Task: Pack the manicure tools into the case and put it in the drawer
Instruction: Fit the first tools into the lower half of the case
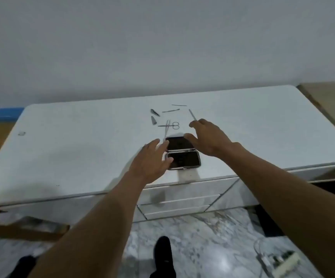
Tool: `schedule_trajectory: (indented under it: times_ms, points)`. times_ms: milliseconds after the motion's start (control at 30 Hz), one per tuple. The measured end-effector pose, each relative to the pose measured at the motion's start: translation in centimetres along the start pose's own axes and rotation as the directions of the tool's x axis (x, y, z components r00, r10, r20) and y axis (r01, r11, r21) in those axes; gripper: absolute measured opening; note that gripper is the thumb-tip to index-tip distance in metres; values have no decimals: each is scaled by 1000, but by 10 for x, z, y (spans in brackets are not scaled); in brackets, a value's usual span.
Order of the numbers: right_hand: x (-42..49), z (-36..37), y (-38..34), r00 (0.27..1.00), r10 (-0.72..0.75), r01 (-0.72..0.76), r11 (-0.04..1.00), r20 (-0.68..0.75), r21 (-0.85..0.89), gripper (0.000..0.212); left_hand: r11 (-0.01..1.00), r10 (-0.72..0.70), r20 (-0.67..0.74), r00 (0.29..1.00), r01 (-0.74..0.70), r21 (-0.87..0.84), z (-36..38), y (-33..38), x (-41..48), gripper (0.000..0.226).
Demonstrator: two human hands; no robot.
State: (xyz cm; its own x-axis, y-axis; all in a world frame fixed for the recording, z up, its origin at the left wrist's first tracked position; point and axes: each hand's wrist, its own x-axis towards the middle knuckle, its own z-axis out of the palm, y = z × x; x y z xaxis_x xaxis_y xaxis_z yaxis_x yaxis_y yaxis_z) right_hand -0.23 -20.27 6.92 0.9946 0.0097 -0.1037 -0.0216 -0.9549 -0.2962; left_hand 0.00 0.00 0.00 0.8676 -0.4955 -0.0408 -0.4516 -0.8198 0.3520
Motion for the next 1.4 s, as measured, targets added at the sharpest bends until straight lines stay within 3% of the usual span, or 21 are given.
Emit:
schedule_trajectory:
  times_ms: [133, 400, 733, 1067, 1167, 1400]
  points:
    - [35, 9, -12, 999, -14, 13, 1000, 41, 8, 47, 999, 25, 2, 1000, -25, 26, 13, -21, 7, 64]
    - [107, 30, -44, 993, -24, 27, 999, 119, -20, 43, 998, 66, -144, 987, -68, -11, 23, -35, 12, 53]
    - [175, 52, -71, 998, -10, 14, 997, 54, -81, 20, 985, 117, -167, 979, -136, -103, 34, -43, 17, 54]
    - [200, 53, -72, 996, 3, 6, 995, 85, -105, 16, 984, 114, -223, 968, -142, -111, 39, -45, 16, 55]
    - [196, 50, -69, 999, 17, -14, 999, 50, -42, 12, 988, 119, -179, 977, -134, -77, 38, -45, 18, 57]
    - [157, 28, -44, 996, 85, -77, 974, -28, 214, 34, 992, 115, -176, 978, -123, -37, 34, -43, 19, 58]
